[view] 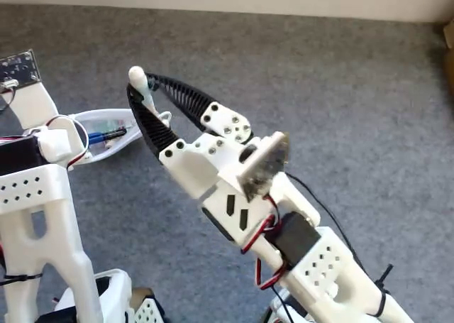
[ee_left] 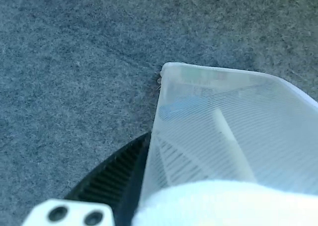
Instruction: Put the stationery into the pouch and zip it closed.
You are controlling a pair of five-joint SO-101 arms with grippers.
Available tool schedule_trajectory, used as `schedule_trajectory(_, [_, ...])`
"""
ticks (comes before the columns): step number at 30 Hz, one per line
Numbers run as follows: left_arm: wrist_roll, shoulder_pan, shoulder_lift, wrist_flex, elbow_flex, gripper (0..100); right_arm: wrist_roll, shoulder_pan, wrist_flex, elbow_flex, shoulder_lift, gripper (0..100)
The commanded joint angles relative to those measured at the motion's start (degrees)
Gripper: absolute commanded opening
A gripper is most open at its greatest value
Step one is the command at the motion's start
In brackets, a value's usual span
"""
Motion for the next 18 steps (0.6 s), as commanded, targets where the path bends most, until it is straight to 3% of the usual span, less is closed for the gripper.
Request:
schedule_trajectory(1, [-0.4,1.5,1.2,-0.7,1.8,1,-0.5,-2.9,-1.4,-5.1,-0.1,0.6])
schedule_trajectory(8, [-0.4,1.5,1.2,-0.7,1.8,1,-0.4,-7.0,-1.6,-5.2,3.0,0.6])
schedule_trajectory(14, [-0.4,1.5,1.2,-0.6,1.8,1,-0.2,-6.0,-14.1,-4.6,10.0,0.6])
schedule_trajectory(18, [-0.4,1.5,1.2,-0.5,1.8,1,-0.2,-5.2,-15.6,-4.5,12.0,0.6])
